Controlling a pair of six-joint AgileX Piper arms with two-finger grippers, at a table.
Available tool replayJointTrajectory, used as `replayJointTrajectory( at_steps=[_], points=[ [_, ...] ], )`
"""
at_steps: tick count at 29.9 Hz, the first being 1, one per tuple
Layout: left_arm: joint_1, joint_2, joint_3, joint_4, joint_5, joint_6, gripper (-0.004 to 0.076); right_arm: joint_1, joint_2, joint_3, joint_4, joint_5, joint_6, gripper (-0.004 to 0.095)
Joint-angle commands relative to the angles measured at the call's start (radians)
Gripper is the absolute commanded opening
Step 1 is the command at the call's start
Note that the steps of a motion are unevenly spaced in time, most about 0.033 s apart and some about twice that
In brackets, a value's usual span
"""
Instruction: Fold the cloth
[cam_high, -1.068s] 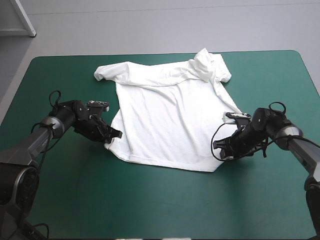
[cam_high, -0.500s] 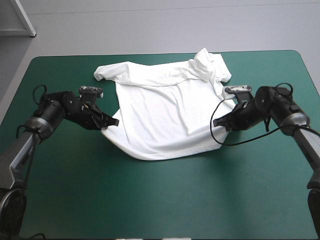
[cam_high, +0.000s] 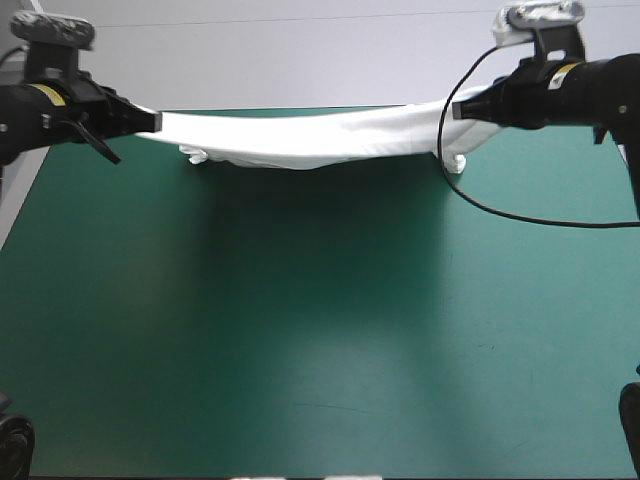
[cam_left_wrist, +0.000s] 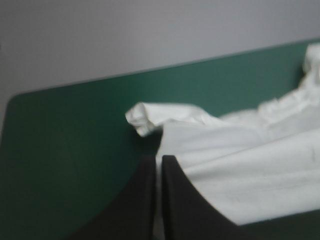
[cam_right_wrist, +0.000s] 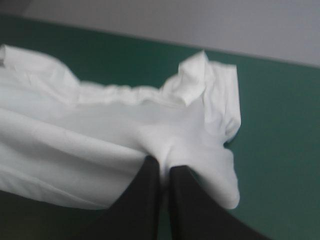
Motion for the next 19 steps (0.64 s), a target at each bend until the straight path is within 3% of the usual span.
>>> replayJointTrajectory(
  at_steps=[1, 13, 19],
  points=[
    [-0.004, -0.038, -0.191, 0.057, -0.031, -0.025, -0.0008, -0.001, -0.046, -0.196, -0.011, -0.047, 0.015, -0.0015],
    [-0.004, -0.038, -0.58, 0.096, -0.037, 0.051, -0.0008, -0.001, -0.056, -0.635, -0.03, -0.028, -0.012, -0.0014],
    [-0.004, -0.042, -0.68, 0.149, -0.039, 0.067, -0.0008, -0.001, -0.095, -0.696, -0.055, -0.075, -0.019, -0.0014]
  ],
)
